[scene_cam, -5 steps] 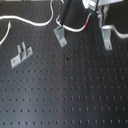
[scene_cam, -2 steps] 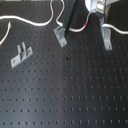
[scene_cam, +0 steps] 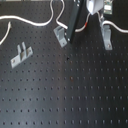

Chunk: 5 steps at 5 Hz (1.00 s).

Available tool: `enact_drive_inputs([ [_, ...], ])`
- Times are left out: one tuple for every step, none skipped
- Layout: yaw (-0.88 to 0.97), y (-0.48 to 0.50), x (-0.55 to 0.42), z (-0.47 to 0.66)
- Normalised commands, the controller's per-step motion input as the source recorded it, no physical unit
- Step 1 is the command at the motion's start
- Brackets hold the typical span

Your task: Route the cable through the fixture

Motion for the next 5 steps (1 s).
enact_drive_inputs([
  [-0.33, 0.104, -0.069, 0.00],
  [-0.40, 0.104, -0.199, 0.02],
  [-0.42, 0.136, -0.150, 0.04],
  [-0.36, 0.142, -0.161, 0.07],
  [-0.21, 0.196, -0.278, 0.04],
])
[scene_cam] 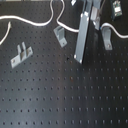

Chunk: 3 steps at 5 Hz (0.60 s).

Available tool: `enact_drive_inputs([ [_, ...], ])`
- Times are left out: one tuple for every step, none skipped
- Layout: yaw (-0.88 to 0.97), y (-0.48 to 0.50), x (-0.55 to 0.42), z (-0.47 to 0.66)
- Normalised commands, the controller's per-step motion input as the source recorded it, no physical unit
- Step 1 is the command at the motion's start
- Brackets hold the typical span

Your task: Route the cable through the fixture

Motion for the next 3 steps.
enact_drive_inputs([
  [-0.21, 0.191, -0.307, 0.08],
  [-0.20, 0.109, -0.264, 0.02],
  [0.04, 0.000, 0.000, 0.00],
])
